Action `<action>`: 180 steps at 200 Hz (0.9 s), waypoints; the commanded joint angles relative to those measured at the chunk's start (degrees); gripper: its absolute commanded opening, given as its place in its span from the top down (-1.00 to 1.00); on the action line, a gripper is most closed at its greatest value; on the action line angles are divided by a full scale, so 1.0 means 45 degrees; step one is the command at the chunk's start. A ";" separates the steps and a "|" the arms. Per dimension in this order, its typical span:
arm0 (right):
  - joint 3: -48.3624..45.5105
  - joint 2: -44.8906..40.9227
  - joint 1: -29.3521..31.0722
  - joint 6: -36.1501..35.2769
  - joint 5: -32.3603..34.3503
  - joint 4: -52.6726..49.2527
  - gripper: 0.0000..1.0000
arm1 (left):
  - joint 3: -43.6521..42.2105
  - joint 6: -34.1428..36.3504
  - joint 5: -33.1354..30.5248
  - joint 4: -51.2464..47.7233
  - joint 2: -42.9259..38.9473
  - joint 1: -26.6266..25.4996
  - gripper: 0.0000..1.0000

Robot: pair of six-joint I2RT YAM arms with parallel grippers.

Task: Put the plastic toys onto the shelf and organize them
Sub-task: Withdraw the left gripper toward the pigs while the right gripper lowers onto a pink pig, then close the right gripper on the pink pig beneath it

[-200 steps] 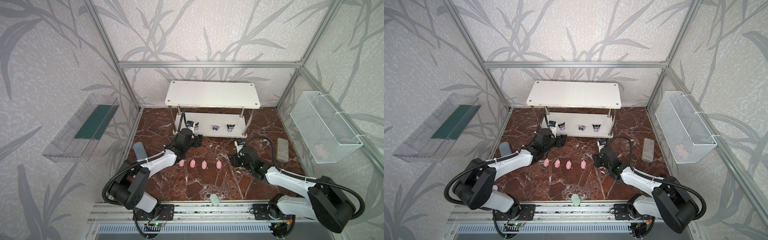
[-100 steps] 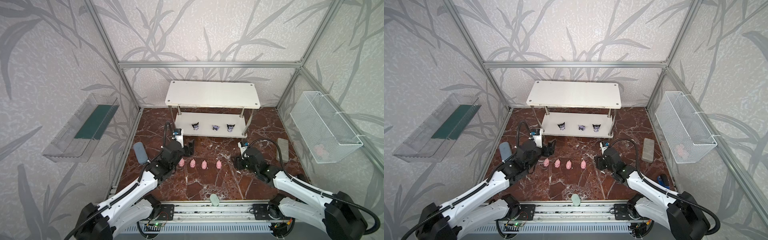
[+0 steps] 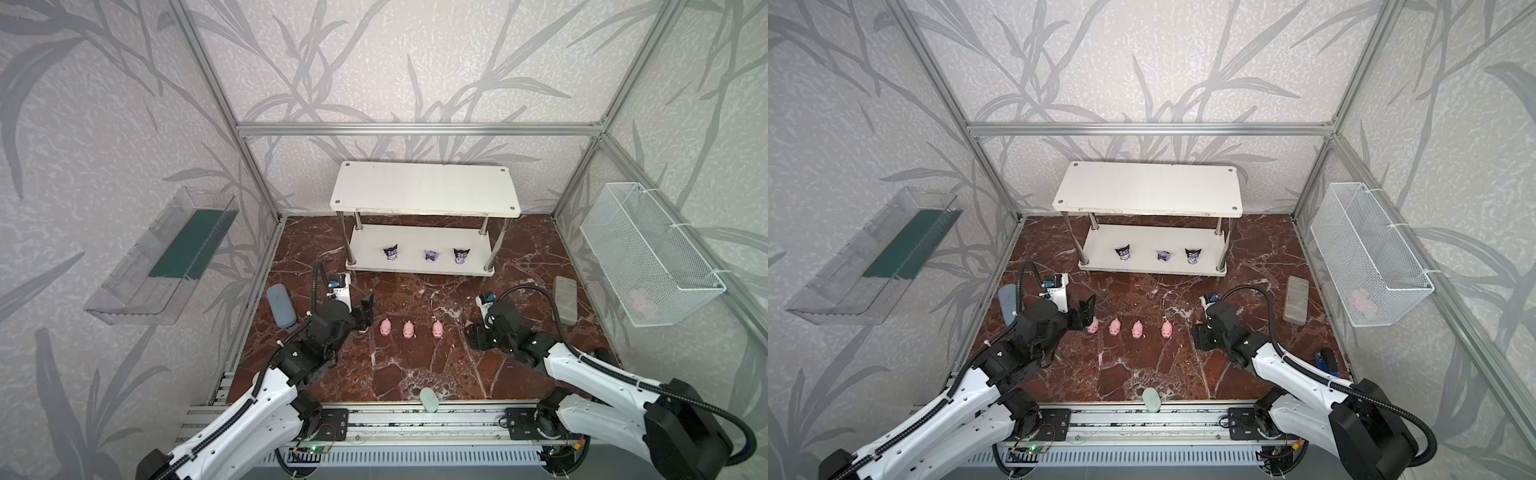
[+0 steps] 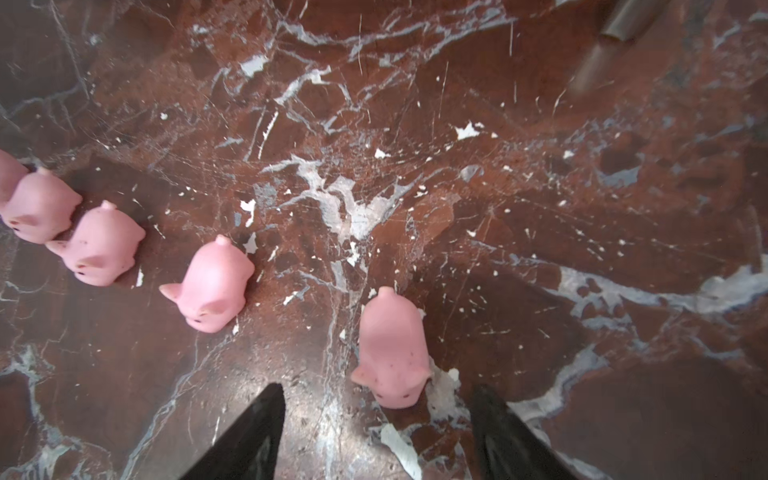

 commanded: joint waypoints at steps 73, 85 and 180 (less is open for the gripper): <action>0.1267 0.2479 0.0064 -0.0035 -0.0062 0.0074 -0.37 | -0.0266 -0.0055 -0.0136 0.0188 -0.0097 0.0007 -0.53; 0.1340 0.2757 0.0067 -0.0053 -0.0051 0.0168 -0.34 | -0.0247 -0.0031 -0.0132 0.0230 -0.0041 0.0010 -0.53; 0.1597 0.3567 0.0085 -0.0083 0.0279 0.0007 0.16 | -0.0034 -0.0050 -0.0152 0.0606 0.0770 0.0083 -0.53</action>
